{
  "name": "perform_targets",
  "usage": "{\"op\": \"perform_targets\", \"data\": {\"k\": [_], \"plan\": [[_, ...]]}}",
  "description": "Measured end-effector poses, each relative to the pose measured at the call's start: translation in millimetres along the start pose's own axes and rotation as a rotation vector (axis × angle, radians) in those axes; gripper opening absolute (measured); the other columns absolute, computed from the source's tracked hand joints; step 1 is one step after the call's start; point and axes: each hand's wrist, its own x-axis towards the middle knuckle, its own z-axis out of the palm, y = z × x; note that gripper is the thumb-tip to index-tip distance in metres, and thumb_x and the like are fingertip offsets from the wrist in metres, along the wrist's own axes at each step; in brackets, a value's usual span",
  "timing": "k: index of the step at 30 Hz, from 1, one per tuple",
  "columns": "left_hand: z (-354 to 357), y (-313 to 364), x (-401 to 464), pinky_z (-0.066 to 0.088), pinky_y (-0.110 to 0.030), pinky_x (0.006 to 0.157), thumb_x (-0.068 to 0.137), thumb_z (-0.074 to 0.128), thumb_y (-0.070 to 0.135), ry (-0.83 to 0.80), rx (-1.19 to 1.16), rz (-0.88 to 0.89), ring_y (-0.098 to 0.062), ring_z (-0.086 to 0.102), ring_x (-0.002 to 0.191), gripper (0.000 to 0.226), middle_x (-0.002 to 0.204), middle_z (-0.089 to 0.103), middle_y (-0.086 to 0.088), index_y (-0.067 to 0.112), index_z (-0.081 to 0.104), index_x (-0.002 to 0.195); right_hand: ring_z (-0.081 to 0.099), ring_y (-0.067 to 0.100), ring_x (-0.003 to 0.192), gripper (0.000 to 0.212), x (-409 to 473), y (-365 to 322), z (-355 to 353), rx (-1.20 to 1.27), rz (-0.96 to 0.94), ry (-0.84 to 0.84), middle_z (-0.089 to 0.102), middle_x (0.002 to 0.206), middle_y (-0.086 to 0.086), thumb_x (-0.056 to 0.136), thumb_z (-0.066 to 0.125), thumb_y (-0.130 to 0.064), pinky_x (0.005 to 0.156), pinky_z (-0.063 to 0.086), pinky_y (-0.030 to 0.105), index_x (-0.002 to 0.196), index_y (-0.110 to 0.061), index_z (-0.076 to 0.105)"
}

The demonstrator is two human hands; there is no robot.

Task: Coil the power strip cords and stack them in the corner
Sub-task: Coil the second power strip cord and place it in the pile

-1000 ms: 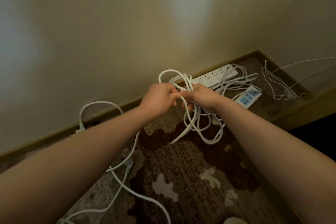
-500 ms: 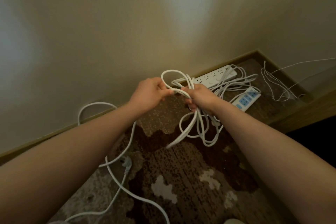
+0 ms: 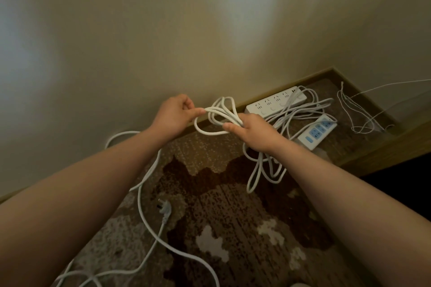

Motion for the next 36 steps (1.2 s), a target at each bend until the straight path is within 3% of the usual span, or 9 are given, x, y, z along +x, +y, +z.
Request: {"op": "perform_targets", "data": {"k": [7,10,12,15,20,26,29,34,36], "plan": [[-4,-5,2,0.036,-0.029,0.053,0.076,0.071,0.046,-0.047,0.103,0.050,-0.012,0.048,0.055,0.031,0.059,0.054,0.004,0.018,0.061,0.070,0.044,0.014,0.048,0.041,-13,23,-8,0.087,0.099,0.043,0.047,0.055,-0.002,0.094,0.059,-0.049,0.051,0.035,0.031,0.071,-0.016,0.058],[-13,-9,1,0.039,-0.029,0.060,0.081,0.069,0.042,-0.114,0.078,0.009,-0.016,0.051,0.062,0.030,0.065,0.057,-0.001,0.012,0.067,0.077,0.046,0.020,0.053,0.051,-21,39,-18,0.095,0.229,0.022,0.049,0.060,0.005,0.092,0.059,-0.053,0.054,0.037,0.034,0.079,-0.004,0.064],[-17,-12,0,0.035,-0.028,0.058,0.084,0.066,0.037,-0.130,0.034,-0.016,-0.016,0.047,0.064,0.029,0.067,0.055,-0.004,0.008,0.069,0.081,0.048,0.016,0.053,0.053,-21,39,-22,0.102,0.197,0.008,0.050,0.062,0.004,0.092,0.056,-0.058,0.055,0.038,0.034,0.080,-0.007,0.065],[-18,-9,0,0.032,-0.028,0.056,0.088,0.062,0.035,-0.055,-0.050,-0.048,-0.016,0.044,0.065,0.026,0.070,0.053,-0.008,0.011,0.071,0.083,0.043,0.009,0.050,0.047,-21,23,-19,0.164,0.046,-0.028,0.046,0.059,-0.004,0.093,0.050,-0.061,0.057,0.035,0.032,0.068,-0.022,0.053],[-24,-10,4,0.033,-0.026,0.054,0.088,0.062,0.034,-0.025,-0.153,-0.085,-0.012,0.040,0.053,0.023,0.059,0.050,-0.001,0.013,0.070,0.080,0.040,0.003,0.044,0.047,-18,14,-11,0.335,0.016,-0.024,0.045,0.049,-0.012,0.102,0.043,-0.050,0.048,0.034,0.019,0.068,-0.020,0.054],[-21,-22,-15,0.032,-0.020,0.045,0.098,0.045,0.022,-0.298,-0.151,-0.078,-0.010,0.037,0.046,0.023,0.062,0.044,-0.004,0.010,0.065,0.099,0.047,0.009,0.046,0.055,-14,28,-21,0.416,0.170,0.187,0.051,0.052,-0.008,0.101,0.046,-0.051,0.046,0.035,0.025,0.079,-0.004,0.064],[-29,-30,-25,0.030,-0.014,0.042,0.099,0.043,0.019,-0.347,-0.112,-0.027,-0.002,0.036,0.039,0.023,0.059,0.042,-0.004,0.016,0.064,0.106,0.046,0.006,0.042,0.048,-12,39,-32,0.451,0.284,0.325,0.050,0.049,-0.010,0.100,0.044,-0.054,0.044,0.034,0.025,0.070,-0.019,0.059],[-44,-44,-33,0.029,-0.018,0.047,0.097,0.047,0.023,-0.404,-0.007,0.040,-0.002,0.035,0.041,0.029,0.050,0.042,0.008,0.006,0.068,0.087,0.044,0.018,0.052,0.046,-8,51,-44,0.498,0.418,0.512,0.046,0.058,-0.001,0.098,0.046,-0.054,0.056,0.034,0.036,0.068,-0.022,0.056],[-55,-49,-30,0.031,-0.019,0.049,0.097,0.047,0.023,-0.380,-0.014,0.030,-0.001,0.036,0.043,0.027,0.049,0.044,0.010,0.008,0.068,0.088,0.050,0.021,0.058,0.047,-6,53,-45,0.479,0.467,0.562,0.052,0.063,0.002,0.098,0.044,-0.055,0.059,0.039,0.038,0.071,-0.020,0.059]]}}
